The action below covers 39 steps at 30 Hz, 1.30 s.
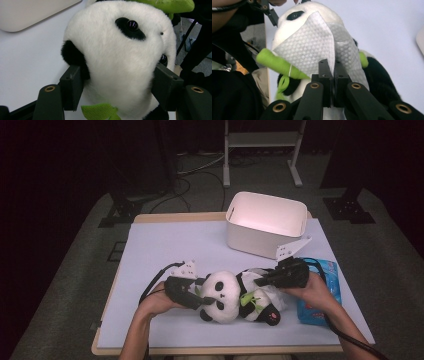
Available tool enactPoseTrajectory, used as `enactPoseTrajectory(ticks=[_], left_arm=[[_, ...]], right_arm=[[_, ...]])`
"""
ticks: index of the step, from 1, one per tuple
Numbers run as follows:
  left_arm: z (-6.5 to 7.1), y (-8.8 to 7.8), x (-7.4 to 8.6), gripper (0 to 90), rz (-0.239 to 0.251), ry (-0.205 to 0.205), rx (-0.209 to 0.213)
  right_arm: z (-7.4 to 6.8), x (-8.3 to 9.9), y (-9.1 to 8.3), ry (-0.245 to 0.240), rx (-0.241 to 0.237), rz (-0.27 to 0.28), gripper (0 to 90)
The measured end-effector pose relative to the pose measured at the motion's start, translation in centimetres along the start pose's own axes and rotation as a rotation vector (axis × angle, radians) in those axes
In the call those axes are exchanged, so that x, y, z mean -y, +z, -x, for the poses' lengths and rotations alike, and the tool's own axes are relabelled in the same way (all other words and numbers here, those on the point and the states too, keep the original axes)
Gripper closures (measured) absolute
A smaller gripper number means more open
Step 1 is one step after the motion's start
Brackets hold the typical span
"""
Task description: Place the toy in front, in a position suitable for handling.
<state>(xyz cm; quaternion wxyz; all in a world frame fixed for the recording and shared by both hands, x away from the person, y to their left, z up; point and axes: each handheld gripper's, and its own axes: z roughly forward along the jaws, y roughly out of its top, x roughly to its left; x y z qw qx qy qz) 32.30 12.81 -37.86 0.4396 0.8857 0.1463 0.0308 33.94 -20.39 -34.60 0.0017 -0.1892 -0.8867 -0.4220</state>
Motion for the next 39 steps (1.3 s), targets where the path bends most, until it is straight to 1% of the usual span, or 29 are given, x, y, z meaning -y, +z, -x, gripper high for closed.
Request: enactPoseTrajectory(ticks=[1, 2, 3, 4, 5, 7, 8, 10, 12, 14, 16, 19, 20, 22, 23, 24, 25, 26, 27, 28, 29, 30, 31, 32, 33, 34, 36, 38, 39], left_arm=[[-0.1, 0.0, 0.2, 33.1, -0.001, -0.009, 0.005], [-0.1, 0.0, 0.2, 33.0, -0.001, -0.009, 0.005], [-0.2, 0.0, 0.3, 32.6, -0.003, -0.017, 0.008], [-0.4, 0.1, 0.4, 31.5, -0.009, -0.027, 0.012], [-0.4, 0.2, 0.5, 30.2, -0.014, -0.040, 0.015], [-0.7, 0.2, 0.7, 26.3, -0.029, -0.065, 0.022], [-0.8, 0.2, 0.8, 23.9, -0.027, -0.074, 0.025], [-0.9, 0.2, 0.9, 20.4, -0.030, -0.076, 0.033], [-1.0, 0.2, 1.0, 16.2, -0.040, -0.082, 0.024], [-1.2, 0.2, 1.3, 15.7, -0.052, -0.096, 0.034], [-1.3, 0.3, 1.5, 11.3, -0.056, -0.113, 0.035], [-1.6, 0.5, 1.9, 10.5, -0.057, -0.140, 0.054], [-1.7, 0.5, 1.9, 10.5, -0.052, -0.143, 0.062], [-1.6, 0.8, 2.0, 10.4, -0.049, -0.143, 0.083], [-1.5, 1.0, 1.9, 10.7, -0.050, -0.129, 0.091], [-1.5, 1.1, 1.9, 14.3, -0.045, -0.123, 0.086], [-1.3, 1.0, 1.8, 17.4, -0.034, -0.127, 0.086], [-1.3, 0.9, 1.7, 22.8, -0.037, -0.114, 0.084], [-1.2, 0.8, 1.6, 22.8, -0.031, -0.112, 0.076], [-1.1, 0.5, 1.3, 26.0, -0.023, -0.100, 0.066], [-1.1, 0.5, 1.3, 26.3, -0.023, -0.100, 0.066], [-1.0, 0.4, 1.1, 26.4, -0.026, -0.091, 0.060], [-0.9, 0.4, 1.0, 26.4, -0.025, -0.089, 0.057], [-0.8, 0.3, 0.9, 26.4, -0.012, -0.078, 0.055], [-0.8, 0.3, 0.9, 26.4, -0.012, -0.078, 0.055], [-0.8, 0.3, 0.8, 26.4, -0.015, -0.071, 0.053], [-0.7, 0.3, 0.7, 26.4, -0.023, -0.067, 0.046], [-0.7, 0.3, 0.7, 26.4, -0.026, -0.065, 0.042], [-0.7, 0.2, 0.8, 27.0, -0.026, -0.066, 0.042]], right_arm=[[0.0, 0.0, 0.2, 0.001, 0.002, -0.014, 86.9], [0.0, 0.0, 0.2, 0.001, 0.002, -0.014, 86.9], [0.1, 0.3, 0.4, 0.006, 0.006, -0.037, 86.9], [0.2, 0.6, 0.5, 0.011, 0.001, -0.045, 86.9], [0.3, 0.9, 0.6, 0.018, -0.010, -0.045, 86.9], [0.3, 1.4, 0.9, 0.027, -0.010, -0.063, 87.0], [0.4, 1.7, 1.1, 0.030, -0.013, -0.071, 87.0], [0.4, 1.9, 1.2, 0.039, -0.019, -0.065, 86.9], [0.3, 2.0, 1.3, 0.040, -0.027, -0.064, 87.0], [0.3, 2.0, 1.4, 0.037, -0.028, -0.065, 87.0], [0.1, 1.9, 1.7, 0.030, -0.032, -0.077, 87.0], [0.1, 1.9, 1.7, 0.028, -0.037, -0.083, 87.0], [0.1, 1.9, 1.7, 0.028, -0.037, -0.083, 87.0], [0.0, 2.1, 1.7, 0.032, -0.041, -0.084, 87.0], [0.0, 2.1, 1.7, 0.031, -0.041, -0.082, 87.0], [-0.1, 2.2, 1.7, 0.035, -0.042, -0.077, 87.0], [-0.1, 2.2, 1.7, 0.033, -0.040, -0.077, 87.0], [-0.2, 2.0, 1.5, 0.029, -0.031, -0.069, 86.9], [-0.2, 2.0, 1.5, 0.029, -0.031, -0.069, 86.9], [-0.4, 1.7, 1.2, 0.020, -0.029, -0.060, 86.9], [-0.4, 1.7, 1.2, 0.020, -0.029, -0.060, 86.9], [-0.5, 1.4, 0.9, 0.016, -0.033, -0.054, 86.9], [-0.5, 1.3, 0.7, 0.013, -0.037, -0.048, 86.9], [-0.6, 1.1, 0.6, 0.012, -0.047, -0.034, 87.0], [-0.6, 1.1, 0.6, 0.012, -0.047, -0.034, 87.0], [-0.7, 0.8, 0.3, 0.007, -0.051, -0.022, 87.0], [-0.8, 0.0, 0.0, -0.011, -0.030, -0.030, 86.9], [-0.8, -0.1, -0.1, -0.009, -0.026, -0.032, 86.9], [-0.6, -0.1, -0.3, -0.008, -0.011, -0.038, 86.9]])
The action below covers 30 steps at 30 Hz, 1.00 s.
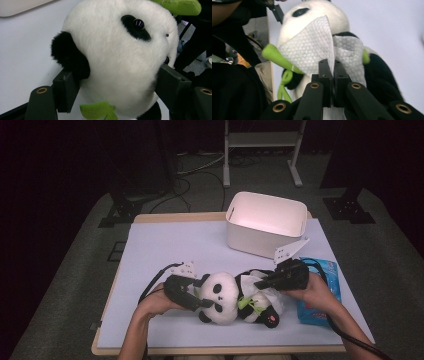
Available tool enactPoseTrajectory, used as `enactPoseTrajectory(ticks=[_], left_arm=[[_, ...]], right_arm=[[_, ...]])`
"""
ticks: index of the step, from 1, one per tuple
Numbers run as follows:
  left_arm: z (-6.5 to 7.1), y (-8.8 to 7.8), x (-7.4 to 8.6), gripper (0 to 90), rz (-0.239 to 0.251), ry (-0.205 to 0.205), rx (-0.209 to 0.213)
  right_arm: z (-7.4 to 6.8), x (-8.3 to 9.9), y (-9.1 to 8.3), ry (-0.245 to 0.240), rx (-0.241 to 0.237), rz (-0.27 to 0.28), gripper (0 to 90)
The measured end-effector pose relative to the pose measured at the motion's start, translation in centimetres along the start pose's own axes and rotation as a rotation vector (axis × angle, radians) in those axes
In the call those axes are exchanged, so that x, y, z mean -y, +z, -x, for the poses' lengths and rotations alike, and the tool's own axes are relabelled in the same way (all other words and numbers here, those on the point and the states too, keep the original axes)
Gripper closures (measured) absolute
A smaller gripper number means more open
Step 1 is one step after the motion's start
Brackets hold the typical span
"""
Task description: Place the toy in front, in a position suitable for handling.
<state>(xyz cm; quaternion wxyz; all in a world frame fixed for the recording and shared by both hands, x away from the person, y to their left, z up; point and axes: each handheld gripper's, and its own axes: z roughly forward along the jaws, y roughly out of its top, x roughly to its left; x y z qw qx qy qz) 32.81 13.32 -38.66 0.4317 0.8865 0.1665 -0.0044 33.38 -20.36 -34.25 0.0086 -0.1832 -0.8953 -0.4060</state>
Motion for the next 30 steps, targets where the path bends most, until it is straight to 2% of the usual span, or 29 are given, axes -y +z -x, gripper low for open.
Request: enactPoseTrajectory(ticks=[3, 8, 12, 15, 20, 27, 30], left_arm=[[0.0, -0.1, 0.0, 27.6, -0.001, -0.002, -0.004], [0.1, -0.2, -0.1, 28.3, -0.003, 0.001, -0.002], [0.1, -0.2, -0.1, 28.3, 0.000, 0.001, 0.000], [0.2, -0.1, -0.2, 28.3, 0.003, -0.001, -0.001], [0.2, -0.1, -0.2, 28.2, 0.002, -0.006, -0.003], [0.4, -0.1, -0.4, 28.2, 0.001, 0.006, -0.009], [0.5, -0.1, -0.5, 28.2, -0.017, 0.009, -0.018]], right_arm=[[0.2, 0.2, -0.3, 0.003, 0.011, -0.002, 87.0], [0.9, 0.9, -1.9, 0.030, 0.031, 0.039, 87.0], [1.2, 1.2, -2.4, 0.039, 0.041, 0.041, 87.0], [1.4, 1.7, -1.8, 0.056, 0.031, 0.018, 87.0], [1.4, 1.9, -1.2, 0.056, 0.013, 0.020, 87.0], [0.5, 0.5, 0.2, 0.019, -0.017, 0.005, 86.9], [0.1, -0.3, 0.8, 0.003, -0.028, 0.005, 86.9]])
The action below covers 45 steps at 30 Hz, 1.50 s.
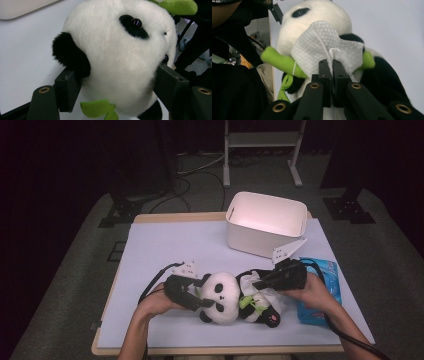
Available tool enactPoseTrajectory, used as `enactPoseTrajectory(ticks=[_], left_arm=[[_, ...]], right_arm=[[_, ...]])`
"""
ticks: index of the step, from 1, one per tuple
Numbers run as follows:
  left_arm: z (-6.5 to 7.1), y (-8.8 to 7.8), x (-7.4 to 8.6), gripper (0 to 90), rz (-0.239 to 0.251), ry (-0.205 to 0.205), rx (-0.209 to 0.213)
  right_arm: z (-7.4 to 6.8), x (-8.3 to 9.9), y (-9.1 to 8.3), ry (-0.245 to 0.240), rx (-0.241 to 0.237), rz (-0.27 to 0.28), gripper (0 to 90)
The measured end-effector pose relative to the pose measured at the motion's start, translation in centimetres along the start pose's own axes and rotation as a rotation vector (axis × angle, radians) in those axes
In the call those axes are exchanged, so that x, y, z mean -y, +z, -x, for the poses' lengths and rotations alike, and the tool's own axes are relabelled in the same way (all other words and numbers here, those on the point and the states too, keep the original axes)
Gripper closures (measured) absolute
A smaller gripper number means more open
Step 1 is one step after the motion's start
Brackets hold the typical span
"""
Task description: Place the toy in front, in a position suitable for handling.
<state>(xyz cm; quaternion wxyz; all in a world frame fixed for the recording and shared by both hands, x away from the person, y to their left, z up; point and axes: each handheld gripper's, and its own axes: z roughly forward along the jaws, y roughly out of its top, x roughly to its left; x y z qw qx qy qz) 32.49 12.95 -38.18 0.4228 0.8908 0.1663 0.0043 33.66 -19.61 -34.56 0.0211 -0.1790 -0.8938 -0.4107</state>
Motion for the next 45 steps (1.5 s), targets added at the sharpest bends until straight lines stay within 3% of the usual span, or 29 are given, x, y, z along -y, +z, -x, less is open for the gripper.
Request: enactPoseTrajectory(ticks=[3, 9, 15, 21, 34, 40, 42, 45], left_arm=[[0.0, 0.0, 0.0, 28.2, 0.009, 0.002, 0.003], [0.3, 0.0, -0.2, 27.5, 0.003, 0.007, 0.004], [-0.2, 0.1, 0.1, 22.1, -0.002, -0.022, 0.007], [-0.1, 0.1, 0.0, 16.2, 0.005, -0.019, 0.020], [-1.1, 0.0, 1.0, 7.9, 0.009, -0.082, 0.085], [-1.2, 0.5, 1.1, 8.2, 0.016, -0.083, 0.112], [-1.0, 0.6, 0.9, 18.0, 0.013, -0.067, 0.120], [-0.9, 0.3, 0.6, 23.8, 0.016, -0.058, 0.099]], right_arm=[[-0.2, -0.6, -0.1, -0.003, -0.027, 0.036, 86.9], [-0.2, -0.3, 0.4, 0.005, -0.042, 0.011, 87.0], [0.0, 2.4, 0.7, 0.029, -0.003, -0.078, 87.0], [0.2, 3.5, 0.6, 0.051, -0.021, -0.043, 87.1], [-0.1, 4.5, 0.9, 0.049, -0.040, -0.028, 87.1], [-0.2, 4.7, 0.8, 0.051, -0.041, -0.021, 87.2], [-0.2, 4.7, 0.8, 0.044, -0.035, -0.018, 87.2], [-0.2, 4.6, 0.6, 0.044, -0.026, -0.003, 87.1]])
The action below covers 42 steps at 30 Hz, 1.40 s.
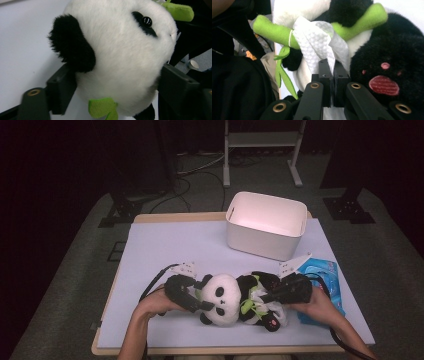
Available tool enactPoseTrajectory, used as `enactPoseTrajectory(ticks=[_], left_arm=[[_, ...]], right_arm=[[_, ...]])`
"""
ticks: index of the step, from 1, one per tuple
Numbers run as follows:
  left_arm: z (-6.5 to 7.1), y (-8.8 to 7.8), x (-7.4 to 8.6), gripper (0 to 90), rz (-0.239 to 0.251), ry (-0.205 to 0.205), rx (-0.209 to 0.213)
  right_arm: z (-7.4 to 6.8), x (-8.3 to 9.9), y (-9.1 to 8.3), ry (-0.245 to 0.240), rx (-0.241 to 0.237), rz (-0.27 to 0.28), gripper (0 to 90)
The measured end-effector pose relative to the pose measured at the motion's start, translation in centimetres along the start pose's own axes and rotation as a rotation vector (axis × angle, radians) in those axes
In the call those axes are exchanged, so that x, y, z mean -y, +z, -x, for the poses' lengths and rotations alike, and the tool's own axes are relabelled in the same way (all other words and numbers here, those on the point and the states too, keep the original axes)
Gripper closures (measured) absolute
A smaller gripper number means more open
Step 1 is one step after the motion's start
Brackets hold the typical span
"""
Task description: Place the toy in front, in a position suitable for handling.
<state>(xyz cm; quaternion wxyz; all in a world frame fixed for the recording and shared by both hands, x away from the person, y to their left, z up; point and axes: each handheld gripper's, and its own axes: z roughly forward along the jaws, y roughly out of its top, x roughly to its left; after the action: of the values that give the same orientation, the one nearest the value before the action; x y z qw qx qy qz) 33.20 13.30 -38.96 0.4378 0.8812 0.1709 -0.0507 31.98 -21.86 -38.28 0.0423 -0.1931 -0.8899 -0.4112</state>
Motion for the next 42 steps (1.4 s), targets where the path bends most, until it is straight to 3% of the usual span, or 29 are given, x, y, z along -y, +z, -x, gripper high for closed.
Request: enactPoseTrajectory(ticks=[9, 16, 19, 23, 28, 33, 39, 42], left_arm=[[0.6, -0.3, -0.7, 26.6, 0.017, 0.006, -0.027], [1.2, -0.3, -1.3, 26.6, 0.011, 0.009, -0.047], [1.6, -0.3, -1.7, 26.5, -0.008, 0.020, -0.066], [1.4, -0.3, -1.4, 26.5, -0.003, 0.004, -0.063], [1.4, -0.3, -1.4, 25.5, -0.002, 0.012, -0.056], [1.5, -0.3, -1.4, 21.9, 0.024, 0.018, -0.037], [1.2, -0.8, -1.2, 13.0, 0.042, 0.007, -0.046], [1.2, -0.3, -1.3, 17.9, 0.049, 0.011, -0.021]], right_arm=[[-0.7, -1.8, -1.0, -0.032, -0.020, 0.063, 87.0], [-1.9, -5.0, 0.1, -0.086, -0.031, 0.042, 87.0], [-2.4, -6.5, 1.5, -0.119, -0.039, 0.006, 87.0], [-2.3, -6.7, 1.7, -0.117, -0.040, 0.002, 87.0], [-1.5, -5.4, 1.6, -0.089, -0.016, -0.038, 87.0], [-1.2, -4.3, 1.1, -0.062, -0.028, -0.024, 87.1], [-1.1, -3.4, 0.0, -0.056, -0.015, -0.014, 87.1], [-1.1, -3.2, -0.2, -0.054, -0.017, -0.010, 87.0]])
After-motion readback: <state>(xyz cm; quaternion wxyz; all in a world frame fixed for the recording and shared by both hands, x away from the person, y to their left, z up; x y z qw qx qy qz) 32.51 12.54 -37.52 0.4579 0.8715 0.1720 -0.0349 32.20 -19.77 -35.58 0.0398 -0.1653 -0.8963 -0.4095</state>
